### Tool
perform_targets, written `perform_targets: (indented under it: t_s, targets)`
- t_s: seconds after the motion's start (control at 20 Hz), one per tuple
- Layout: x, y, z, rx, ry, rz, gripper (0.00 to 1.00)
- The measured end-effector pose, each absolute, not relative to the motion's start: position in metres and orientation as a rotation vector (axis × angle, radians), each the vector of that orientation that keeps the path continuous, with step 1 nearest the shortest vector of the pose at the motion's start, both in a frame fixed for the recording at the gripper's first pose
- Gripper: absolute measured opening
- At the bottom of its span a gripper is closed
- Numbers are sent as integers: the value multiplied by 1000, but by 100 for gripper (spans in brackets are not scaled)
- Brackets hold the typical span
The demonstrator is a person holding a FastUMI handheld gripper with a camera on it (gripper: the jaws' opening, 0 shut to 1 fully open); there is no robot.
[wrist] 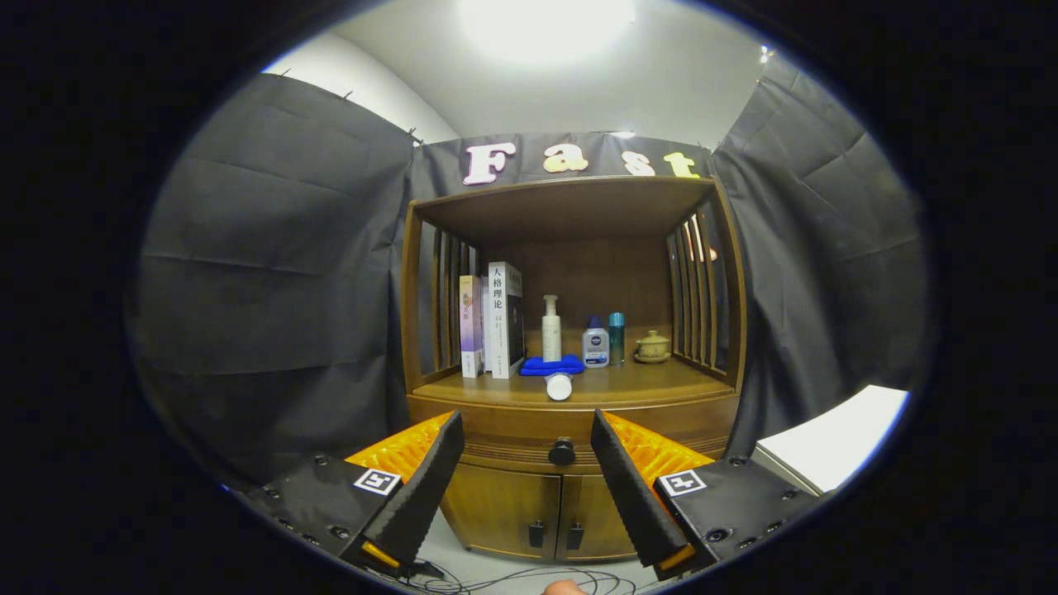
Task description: Pull open the drawer, take out the items inside it, and place them on the countertop above the cabinet.
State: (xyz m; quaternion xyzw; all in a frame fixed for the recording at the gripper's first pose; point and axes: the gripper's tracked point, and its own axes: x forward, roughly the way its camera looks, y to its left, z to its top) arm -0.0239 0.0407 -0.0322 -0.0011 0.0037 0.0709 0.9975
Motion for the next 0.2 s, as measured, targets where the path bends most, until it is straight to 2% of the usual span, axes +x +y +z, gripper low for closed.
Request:
perform_targets:
  t_s: [0.2]
  targets:
    - [-22, 42, -31, 2, 2, 145, 97]
